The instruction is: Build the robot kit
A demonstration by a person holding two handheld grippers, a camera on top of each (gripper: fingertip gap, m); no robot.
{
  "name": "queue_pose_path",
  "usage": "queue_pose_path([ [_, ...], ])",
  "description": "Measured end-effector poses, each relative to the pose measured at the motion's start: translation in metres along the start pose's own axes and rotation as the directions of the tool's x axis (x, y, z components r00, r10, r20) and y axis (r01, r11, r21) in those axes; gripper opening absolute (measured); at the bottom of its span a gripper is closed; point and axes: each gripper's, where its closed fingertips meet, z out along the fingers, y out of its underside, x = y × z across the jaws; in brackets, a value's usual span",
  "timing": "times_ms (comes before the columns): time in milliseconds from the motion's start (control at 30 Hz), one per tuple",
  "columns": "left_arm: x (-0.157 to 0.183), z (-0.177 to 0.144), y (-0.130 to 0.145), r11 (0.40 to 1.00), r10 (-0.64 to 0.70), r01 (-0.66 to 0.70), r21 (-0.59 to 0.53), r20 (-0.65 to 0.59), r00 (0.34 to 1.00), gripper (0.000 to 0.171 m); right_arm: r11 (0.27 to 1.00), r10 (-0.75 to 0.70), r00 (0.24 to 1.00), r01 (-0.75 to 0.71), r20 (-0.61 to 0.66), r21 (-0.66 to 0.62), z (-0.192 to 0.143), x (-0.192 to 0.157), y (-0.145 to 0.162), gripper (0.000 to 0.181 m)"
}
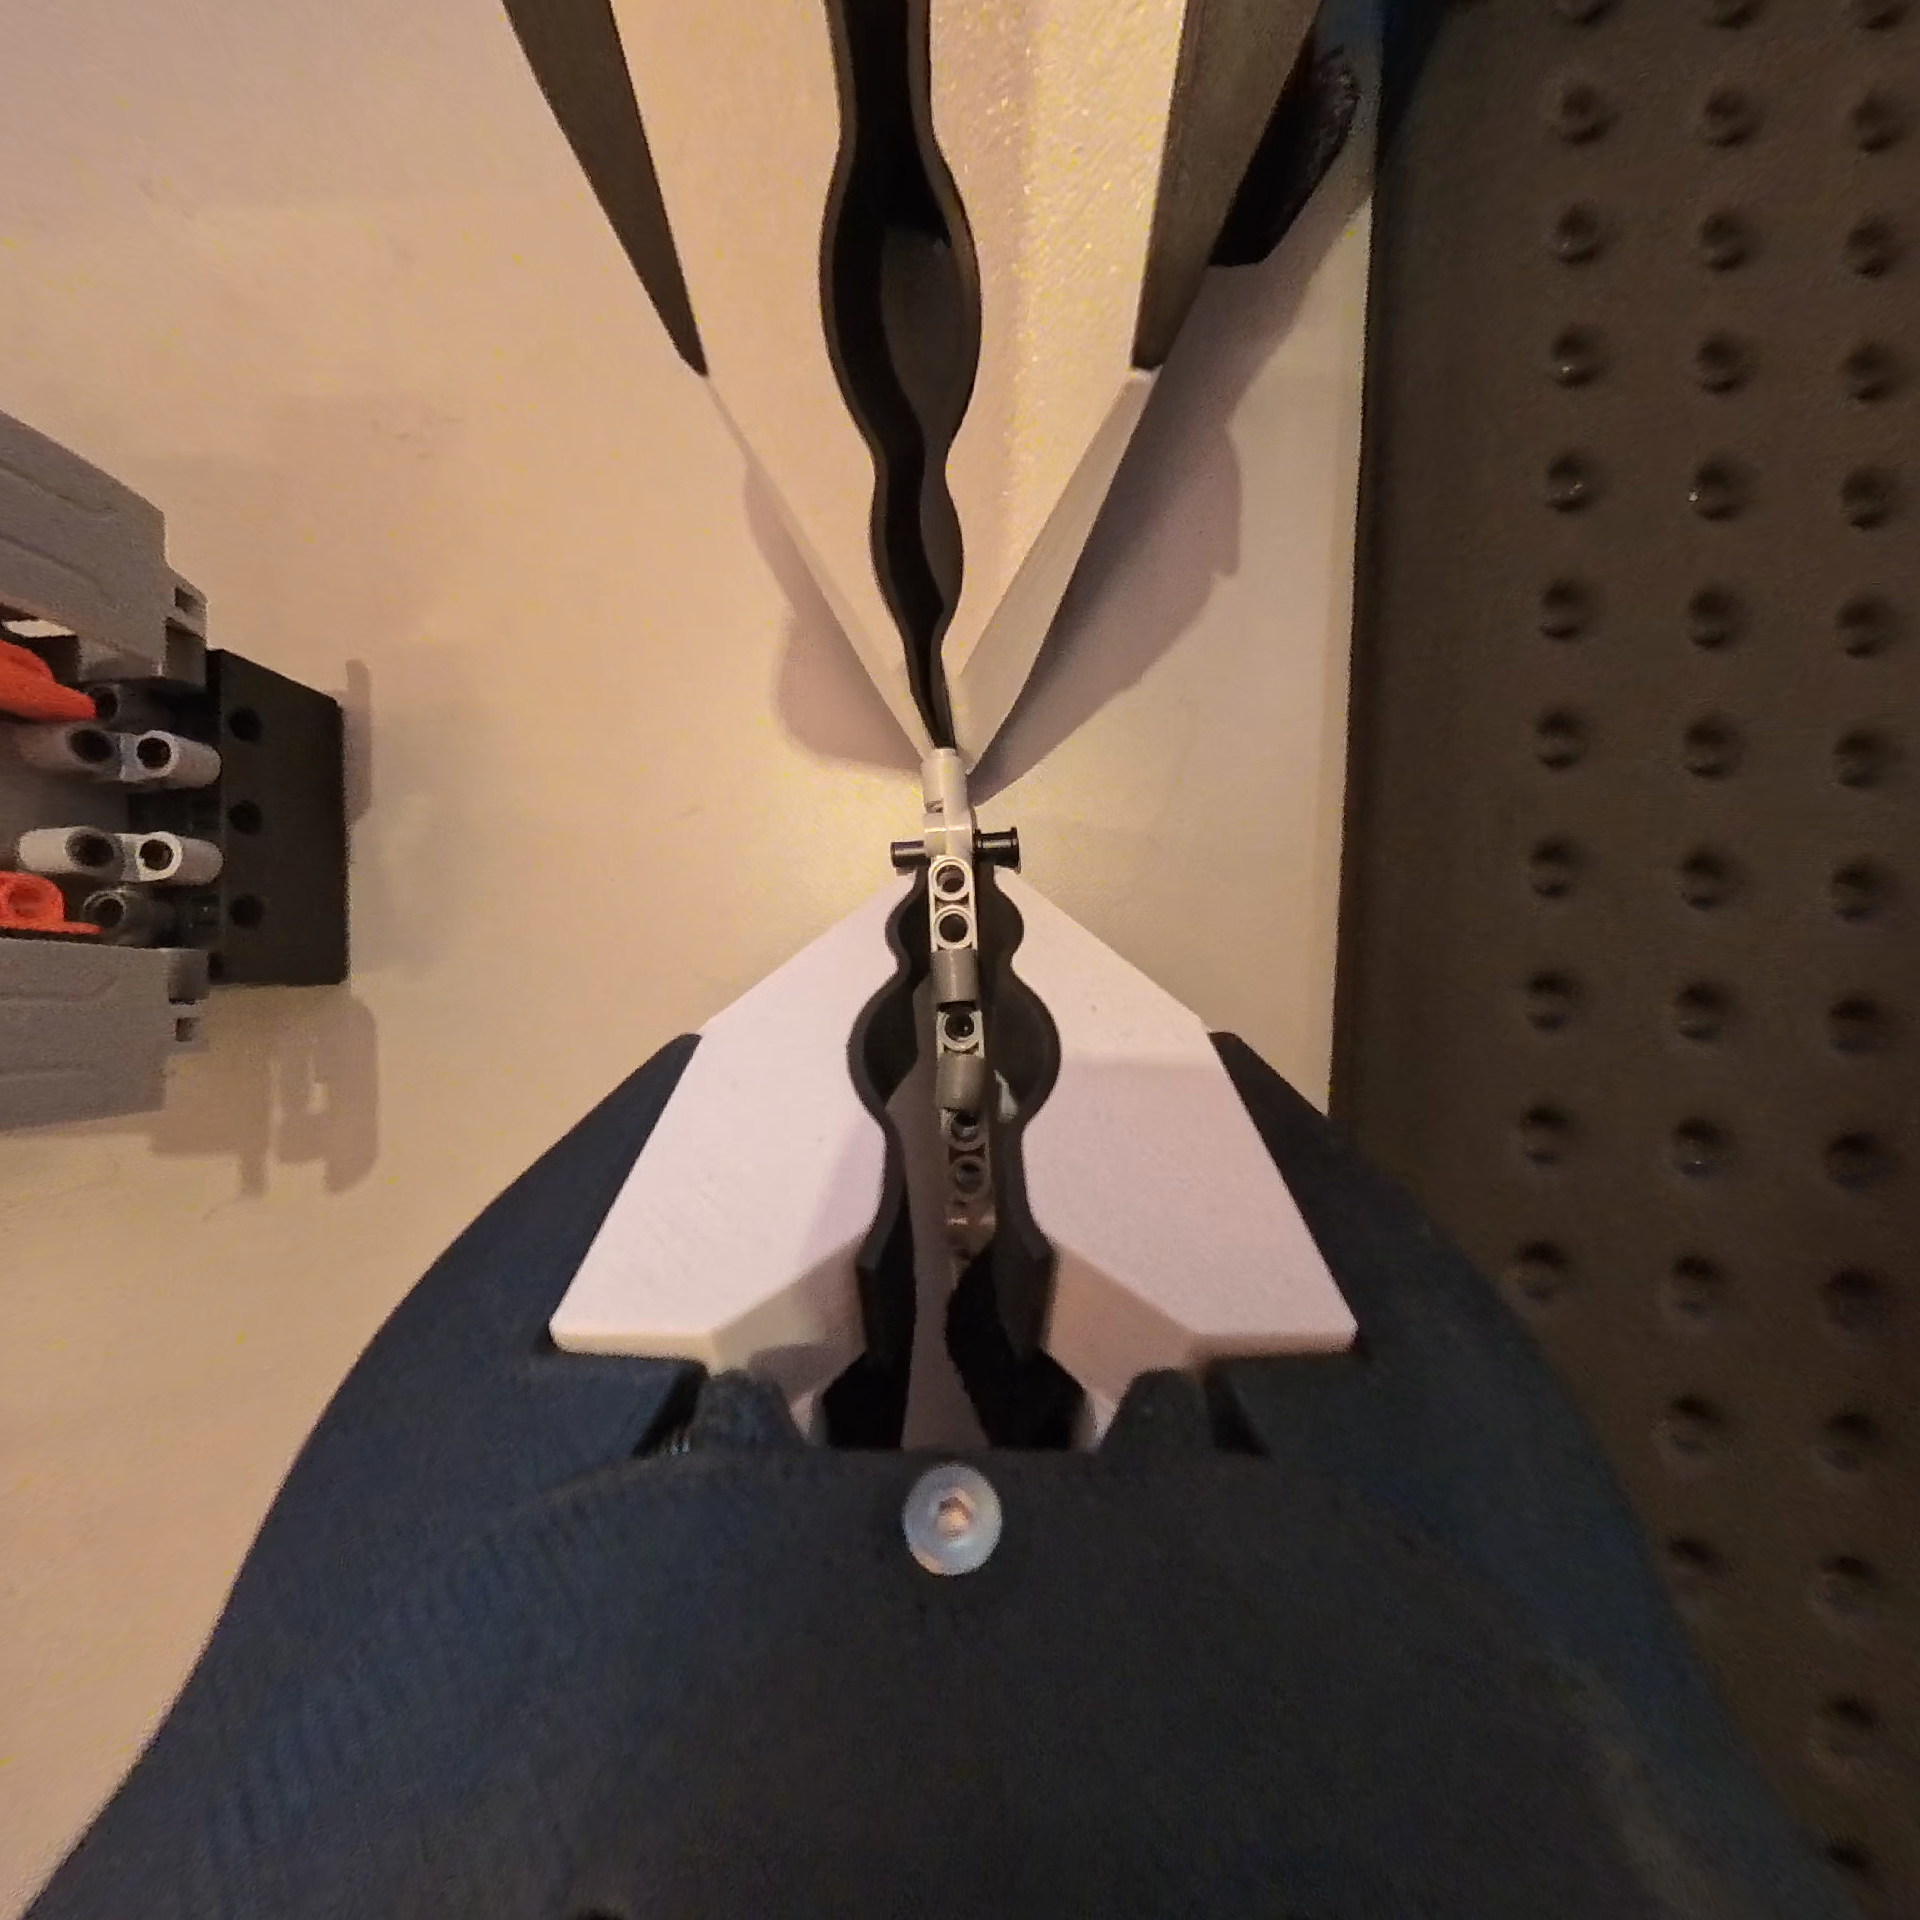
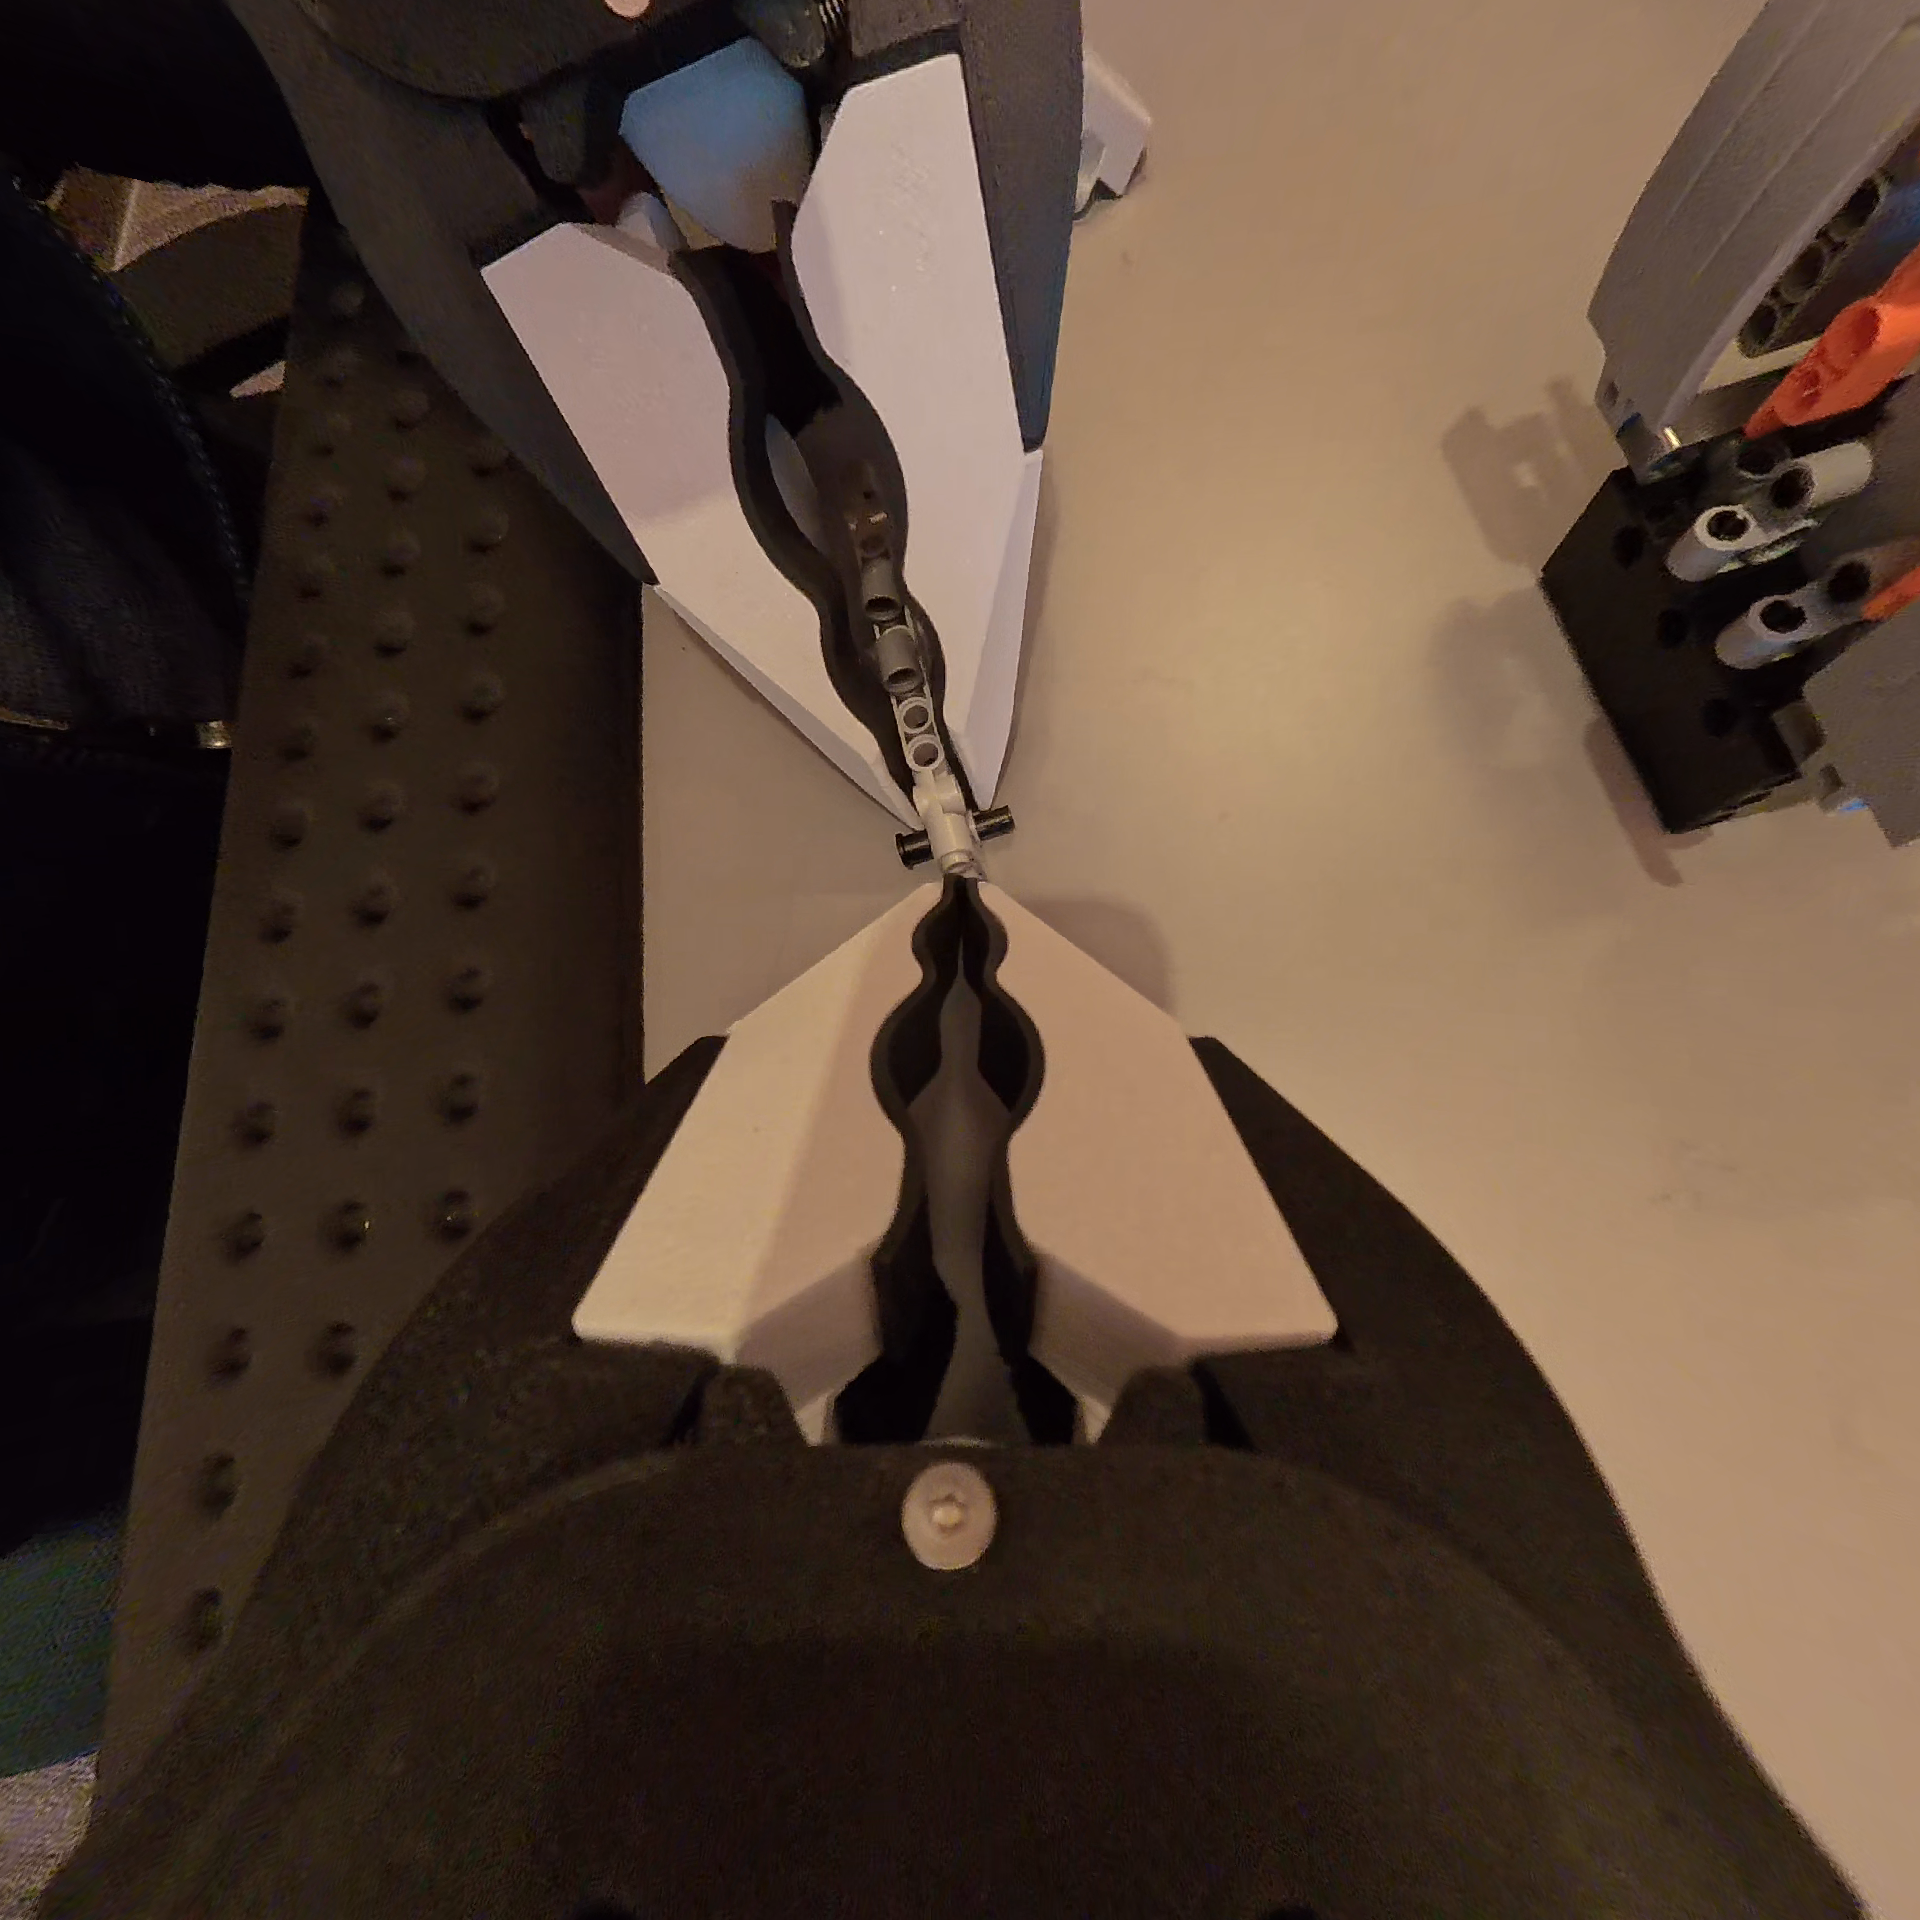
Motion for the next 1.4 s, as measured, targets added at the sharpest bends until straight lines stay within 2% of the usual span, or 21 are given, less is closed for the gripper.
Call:
queue_pose_path([
  [100,-0.001,0.0,0.0,0.998,-0.056,0.056,0.008,-0.029,0.998,0.006,1.0,0.009,1.0,-0.009,-0.027,0.002,-0.002,0.003,0.001,0.0],
  [167,0.0,-0.003,0.002,0.999,-0.048,0.048,-0.004,-0.026,0.999,0.021,1.0,0.009,0.999,-0.009,-0.035,0.014,-0.008,0.003,0.0,0.0],
  [267,-0.002,-0.01,0.002,0.999,-0.04,0.04,0.01,-0.011,0.999,0.026,0.999,0.018,0.998,-0.016,-0.062,0.032,-0.016,0.007,-0.003,0.0],
  [400,-0.001,-0.024,0.0,0.998,-0.043,0.044,0.039,-0.006,0.999,0.026,0.998,0.019,0.995,-0.013,-0.098,0.055,-0.03,0.009,-0.01,0.0],
  [433,0.003,-0.024,0.004,0.998,-0.048,0.05,0.029,-0.041,0.998,0.019,0.998,0.015,0.994,-0.009,-0.107,0.057,-0.033,0.009,-0.012,0.0],
  [567,0.011,-0.013,0.016,0.999,-0.029,0.026,-0.034,-0.072,0.997,0.014,0.999,0.0,0.992,0.005,-0.124,0.047,-0.039,0.007,-0.018,0.0],
  [733,0.012,-0.012,0.013,0.999,-0.024,0.022,-0.032,-0.078,0.997,0.024,0.999,-0.032,0.996,0.035,-0.089,0.035,-0.024,-0.008,-0.025,0.001],
  [833,0.012,-0.012,0.013,0.999,-0.033,0.031,-0.024,-0.084,0.996,0.031,0.999,-0.043,0.998,0.043,-0.05,0.001,-0.006,-0.014,-0.022,0.015],
  [967,0.009,-0.016,0.013,1.0,-0.021,0.02,-0.025,-0.048,0.999,0.037,0.995,-0.078,0.995,0.074,-0.069,-0.065,0.008,-0.011,-0.018,0.021],
  [1100,-0.006,-0.051,0.004,0.998,-0.032,0.028,0.056,0.065,0.997,0.039,0.997,-0.074,0.992,0.077,-0.098,0.029,-0.014,-0.009,-0.041,0.021],
  [1200,-0.015,-0.098,-0.001,0.987,-0.051,0.018,0.158,0.204,0.978,0.036,0.99,-0.128,0.984,0.134,-0.125,0.039,-0.019,-0.014,-0.065,0.02],
  [1300,-0.028,-0.155,0.008,0.968,-0.118,0.028,0.25,0.352,0.928,0.036,0.984,-0.163,0.977,0.171,-0.136,0.048,-0.008,-0.019,-0.102,0.02],
  [1400,-0.037,-0.211,0.022,0.937,-0.209,0.033,0.347,0.484,0.85,0.025,0.981,-0.182,0.977,0.188,-0.108,0.05,0.02,-0.02,-0.139,0.018],
])
